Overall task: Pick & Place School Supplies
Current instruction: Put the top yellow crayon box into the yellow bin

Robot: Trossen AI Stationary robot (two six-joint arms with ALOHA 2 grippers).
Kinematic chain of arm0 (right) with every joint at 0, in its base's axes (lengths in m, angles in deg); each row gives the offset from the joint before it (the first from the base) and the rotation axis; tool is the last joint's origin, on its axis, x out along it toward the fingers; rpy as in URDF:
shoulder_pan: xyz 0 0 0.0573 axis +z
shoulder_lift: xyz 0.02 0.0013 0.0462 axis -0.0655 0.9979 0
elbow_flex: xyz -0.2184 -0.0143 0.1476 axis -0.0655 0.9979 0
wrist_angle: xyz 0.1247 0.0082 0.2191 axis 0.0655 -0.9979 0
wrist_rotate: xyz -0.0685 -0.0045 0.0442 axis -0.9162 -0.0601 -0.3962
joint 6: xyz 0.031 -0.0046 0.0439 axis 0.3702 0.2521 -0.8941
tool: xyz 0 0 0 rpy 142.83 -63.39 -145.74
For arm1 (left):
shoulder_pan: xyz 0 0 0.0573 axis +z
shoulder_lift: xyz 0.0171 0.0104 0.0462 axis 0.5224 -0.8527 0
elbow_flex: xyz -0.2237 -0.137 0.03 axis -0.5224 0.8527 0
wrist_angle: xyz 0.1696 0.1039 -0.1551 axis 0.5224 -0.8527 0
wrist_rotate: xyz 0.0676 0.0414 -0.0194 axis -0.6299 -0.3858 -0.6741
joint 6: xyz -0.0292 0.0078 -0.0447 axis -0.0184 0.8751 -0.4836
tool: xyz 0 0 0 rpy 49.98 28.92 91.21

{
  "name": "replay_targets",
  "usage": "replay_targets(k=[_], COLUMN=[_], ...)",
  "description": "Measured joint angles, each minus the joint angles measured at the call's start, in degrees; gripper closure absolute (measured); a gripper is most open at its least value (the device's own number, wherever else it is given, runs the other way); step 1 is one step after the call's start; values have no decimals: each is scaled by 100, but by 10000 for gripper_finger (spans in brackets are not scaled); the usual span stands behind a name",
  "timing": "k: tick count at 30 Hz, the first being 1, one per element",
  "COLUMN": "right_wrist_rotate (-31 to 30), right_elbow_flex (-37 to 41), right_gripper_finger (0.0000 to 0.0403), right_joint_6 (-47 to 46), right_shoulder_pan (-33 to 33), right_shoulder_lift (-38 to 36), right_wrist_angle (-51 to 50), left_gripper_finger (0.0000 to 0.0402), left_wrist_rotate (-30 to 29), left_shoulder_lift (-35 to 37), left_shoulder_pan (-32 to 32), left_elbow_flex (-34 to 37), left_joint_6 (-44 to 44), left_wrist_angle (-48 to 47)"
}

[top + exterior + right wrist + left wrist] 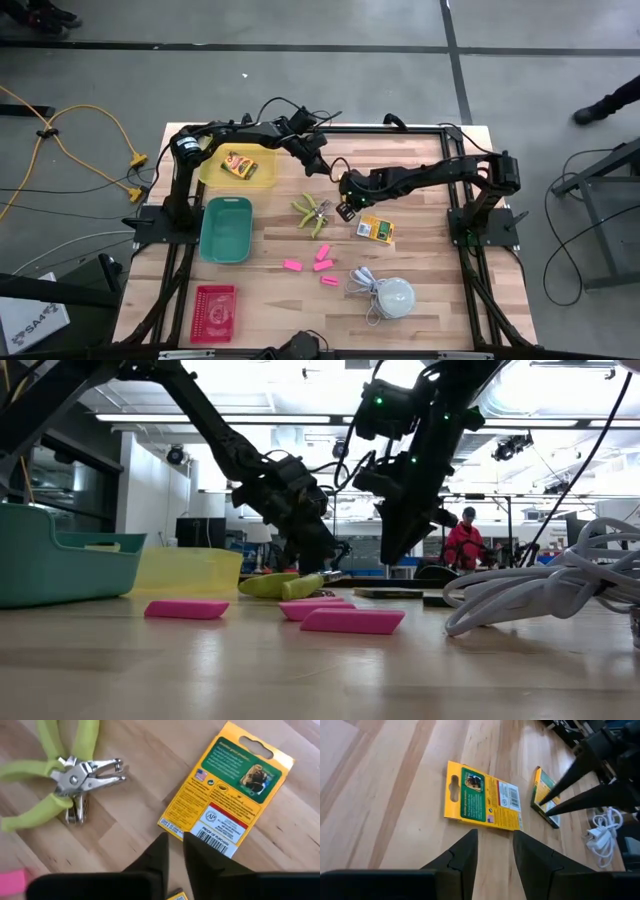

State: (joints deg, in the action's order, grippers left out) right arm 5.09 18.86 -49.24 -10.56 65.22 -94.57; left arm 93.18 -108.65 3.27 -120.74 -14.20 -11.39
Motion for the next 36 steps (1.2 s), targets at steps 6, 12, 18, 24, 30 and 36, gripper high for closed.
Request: replay_targets(k=[6,12,18,24,30,36], right_wrist_rotate=[2,-2,-381,-529,-551,-522], right_elbow_flex=[0,0,0,37,82,81], right_gripper_finger=[398,400,400,400,400,400], right_joint_6=[-207,-562,-920,-1170,-1288,-1334], right_shoulder_pan=[198,348,511,606,776,894], right_shoulder_lift=[2,2,2,4,4,4], right_wrist_angle=[41,-10,-367,-667,-688,-693], left_gripper_finger=[280,280,280,280,280,280], left_wrist_rotate=[-90,-88,-93,-1033,-1910,-2057], left_shoulder_lift=[0,0,0,0,0,0], left_shoulder_pan=[0,0,-88,-328,-497,-509], left_elbow_flex=[0,0,0,0,0,0], left_joint_6=[171,257,253,103,-323,-761], left_wrist_angle=[51,138,175,269,356,319])
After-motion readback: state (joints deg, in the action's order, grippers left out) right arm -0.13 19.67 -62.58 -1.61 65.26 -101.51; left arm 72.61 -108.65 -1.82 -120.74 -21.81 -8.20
